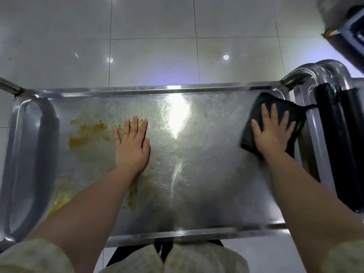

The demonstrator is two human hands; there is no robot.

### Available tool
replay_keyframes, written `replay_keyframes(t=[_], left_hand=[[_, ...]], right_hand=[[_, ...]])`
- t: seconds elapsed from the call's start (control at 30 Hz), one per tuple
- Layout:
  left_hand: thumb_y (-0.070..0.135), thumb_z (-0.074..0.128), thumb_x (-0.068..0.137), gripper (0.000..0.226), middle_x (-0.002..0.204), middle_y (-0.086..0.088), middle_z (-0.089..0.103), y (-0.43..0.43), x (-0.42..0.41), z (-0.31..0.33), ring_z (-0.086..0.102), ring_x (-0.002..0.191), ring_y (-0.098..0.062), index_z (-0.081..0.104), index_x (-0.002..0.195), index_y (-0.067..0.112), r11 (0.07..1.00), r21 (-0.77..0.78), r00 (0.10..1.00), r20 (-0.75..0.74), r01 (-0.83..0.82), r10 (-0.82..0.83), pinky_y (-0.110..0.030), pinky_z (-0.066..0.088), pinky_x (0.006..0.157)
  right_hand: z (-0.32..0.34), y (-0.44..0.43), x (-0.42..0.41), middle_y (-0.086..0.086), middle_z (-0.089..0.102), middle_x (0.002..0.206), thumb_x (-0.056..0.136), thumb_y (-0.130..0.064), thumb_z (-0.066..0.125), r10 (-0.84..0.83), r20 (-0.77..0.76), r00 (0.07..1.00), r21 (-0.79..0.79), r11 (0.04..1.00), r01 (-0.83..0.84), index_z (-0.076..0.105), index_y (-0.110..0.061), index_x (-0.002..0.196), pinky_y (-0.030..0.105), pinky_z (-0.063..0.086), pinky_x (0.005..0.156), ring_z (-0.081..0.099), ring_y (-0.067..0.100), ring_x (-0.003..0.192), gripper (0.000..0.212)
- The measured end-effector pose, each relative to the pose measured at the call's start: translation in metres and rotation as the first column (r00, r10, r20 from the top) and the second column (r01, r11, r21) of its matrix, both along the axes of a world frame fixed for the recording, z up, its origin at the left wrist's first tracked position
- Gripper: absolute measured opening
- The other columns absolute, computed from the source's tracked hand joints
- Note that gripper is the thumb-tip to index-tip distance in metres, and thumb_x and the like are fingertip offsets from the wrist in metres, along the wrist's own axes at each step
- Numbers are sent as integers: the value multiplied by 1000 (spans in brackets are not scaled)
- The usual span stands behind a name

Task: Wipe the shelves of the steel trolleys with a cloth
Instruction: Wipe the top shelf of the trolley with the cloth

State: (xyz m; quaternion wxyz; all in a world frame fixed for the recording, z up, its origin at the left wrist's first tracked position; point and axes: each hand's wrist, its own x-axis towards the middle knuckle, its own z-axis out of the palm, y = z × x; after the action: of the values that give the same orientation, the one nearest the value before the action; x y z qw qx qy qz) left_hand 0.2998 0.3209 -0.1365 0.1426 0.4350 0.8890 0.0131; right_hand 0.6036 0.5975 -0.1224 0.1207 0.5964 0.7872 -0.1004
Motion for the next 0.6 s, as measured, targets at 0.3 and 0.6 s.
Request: replay_keyframes(t=[0.3, 0.6], left_hand=[[39, 20, 96, 60, 163, 0, 6, 1, -2, -1, 0, 150, -24, 14, 155, 28, 1000, 11, 1000, 0, -1, 1, -56, -5, 118], [42, 17, 95, 64, 163, 1, 6, 0, -3, -1, 2, 150, -21, 10, 156, 24, 1000, -1, 1000, -20, -2, 2, -53, -4, 119]], right_hand=[[-7, -53, -149, -7, -5, 164, 98, -57, 24, 191, -49, 980, 0, 982, -191, -1, -39, 154, 63, -6, 115, -7, 40, 148, 65], [-9, -113, -214, -11, 3, 164, 94, -66, 17, 622, -138, 771, -24, 776, -631, 7, -44, 154, 54, -13, 116, -6, 31, 150, 64]])
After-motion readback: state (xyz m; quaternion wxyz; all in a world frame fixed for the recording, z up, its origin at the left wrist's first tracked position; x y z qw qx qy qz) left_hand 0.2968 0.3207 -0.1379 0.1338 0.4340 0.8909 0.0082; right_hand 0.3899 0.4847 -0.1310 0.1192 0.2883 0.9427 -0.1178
